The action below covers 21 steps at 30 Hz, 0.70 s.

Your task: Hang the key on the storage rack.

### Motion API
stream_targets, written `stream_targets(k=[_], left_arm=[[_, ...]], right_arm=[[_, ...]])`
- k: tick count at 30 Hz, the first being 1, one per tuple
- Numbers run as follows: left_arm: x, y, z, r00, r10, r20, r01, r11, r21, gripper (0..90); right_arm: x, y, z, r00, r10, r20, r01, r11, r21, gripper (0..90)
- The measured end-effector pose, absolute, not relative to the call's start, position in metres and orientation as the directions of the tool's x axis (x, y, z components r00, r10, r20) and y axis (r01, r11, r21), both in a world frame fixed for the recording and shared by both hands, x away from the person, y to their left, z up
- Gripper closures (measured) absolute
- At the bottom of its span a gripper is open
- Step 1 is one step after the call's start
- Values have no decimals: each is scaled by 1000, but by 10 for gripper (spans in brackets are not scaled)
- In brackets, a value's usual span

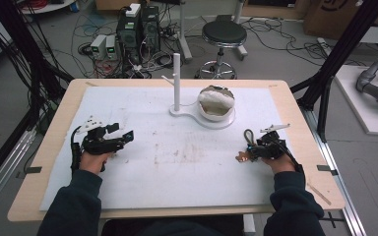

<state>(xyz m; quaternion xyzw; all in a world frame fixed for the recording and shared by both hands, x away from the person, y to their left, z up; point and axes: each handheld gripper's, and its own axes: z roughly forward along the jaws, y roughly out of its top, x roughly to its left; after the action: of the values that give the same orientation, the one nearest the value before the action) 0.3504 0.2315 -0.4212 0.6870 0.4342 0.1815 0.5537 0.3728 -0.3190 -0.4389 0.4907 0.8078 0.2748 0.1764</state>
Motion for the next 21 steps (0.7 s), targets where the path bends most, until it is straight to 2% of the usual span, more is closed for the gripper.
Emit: stream_targets(k=[5,6,7,10,14,21], left_arm=[[350,230,-422,559,797,-228,404,-22,915,223],[350,230,-422,559,797,-230,405,-20,914,229],[350,230,-422,559,796,-231,406,-20,914,229],[350,230,-422,556,797,-237,411,-16,911,231],[351,230,-423,558,795,-238,410,-15,912,235],[352,231,-423,548,801,-240,413,-10,911,235]], right_arm=[[374,-318,-437,-463,886,-14,702,376,604,599],[374,-316,-435,-476,879,-14,704,390,594,697],[373,-315,-435,-479,878,-15,705,395,589,716],[374,-315,-434,-488,873,-11,701,399,590,741],[376,-320,-433,-486,873,45,714,367,596,755],[371,-322,-419,-502,850,161,661,257,705,764]])
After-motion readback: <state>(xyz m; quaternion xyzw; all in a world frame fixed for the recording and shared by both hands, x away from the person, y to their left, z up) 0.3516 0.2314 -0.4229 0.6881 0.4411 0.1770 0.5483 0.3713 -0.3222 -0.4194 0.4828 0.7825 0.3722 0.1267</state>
